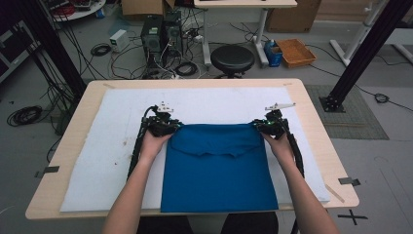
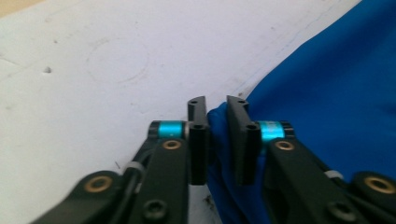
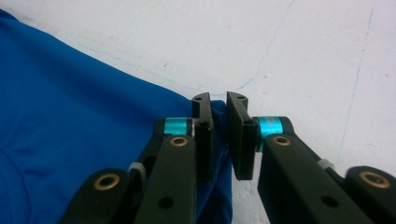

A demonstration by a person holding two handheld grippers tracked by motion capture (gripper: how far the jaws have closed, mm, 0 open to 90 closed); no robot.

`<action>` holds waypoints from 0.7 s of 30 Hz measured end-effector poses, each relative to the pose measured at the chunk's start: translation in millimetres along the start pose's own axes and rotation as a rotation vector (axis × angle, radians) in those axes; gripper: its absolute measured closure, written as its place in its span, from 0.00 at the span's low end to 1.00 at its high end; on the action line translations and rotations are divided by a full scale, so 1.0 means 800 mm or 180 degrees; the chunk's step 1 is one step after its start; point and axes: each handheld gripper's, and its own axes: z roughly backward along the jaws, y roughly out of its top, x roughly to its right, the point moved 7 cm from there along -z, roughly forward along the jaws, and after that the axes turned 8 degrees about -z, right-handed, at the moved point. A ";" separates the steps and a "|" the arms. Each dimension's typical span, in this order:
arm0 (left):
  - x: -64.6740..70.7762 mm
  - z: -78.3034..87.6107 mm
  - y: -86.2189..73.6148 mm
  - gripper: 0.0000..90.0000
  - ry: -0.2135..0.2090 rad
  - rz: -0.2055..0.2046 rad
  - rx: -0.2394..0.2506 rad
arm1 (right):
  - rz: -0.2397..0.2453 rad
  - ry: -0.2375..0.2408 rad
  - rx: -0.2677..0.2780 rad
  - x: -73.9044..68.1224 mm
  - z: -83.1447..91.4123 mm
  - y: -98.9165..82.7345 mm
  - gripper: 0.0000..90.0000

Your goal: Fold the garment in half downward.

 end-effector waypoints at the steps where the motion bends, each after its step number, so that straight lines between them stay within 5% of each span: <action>1: 0.000 0.002 0.000 0.74 0.0028 0.0032 -0.0002 | 0.0018 0.0004 0.0026 -0.001 0.001 0.000 0.85; 4: -0.001 0.014 0.001 0.59 0.0086 0.0131 0.0083 | 0.0013 -0.0037 0.0081 -0.002 0.009 -0.001 0.77; 9: 0.012 0.045 -0.013 0.57 0.0042 0.0276 0.0194 | -0.0009 -0.0036 0.0213 -0.005 0.028 -0.010 0.71; 14: 0.038 0.061 -0.041 0.61 -0.0191 0.0473 0.0049 | -0.0074 0.0003 0.0247 -0.011 0.047 -0.027 0.72; 21: 0.052 0.057 -0.050 0.75 -0.0293 0.0574 -0.0003 | -0.0232 -0.0004 0.0137 -0.014 0.053 -0.053 0.75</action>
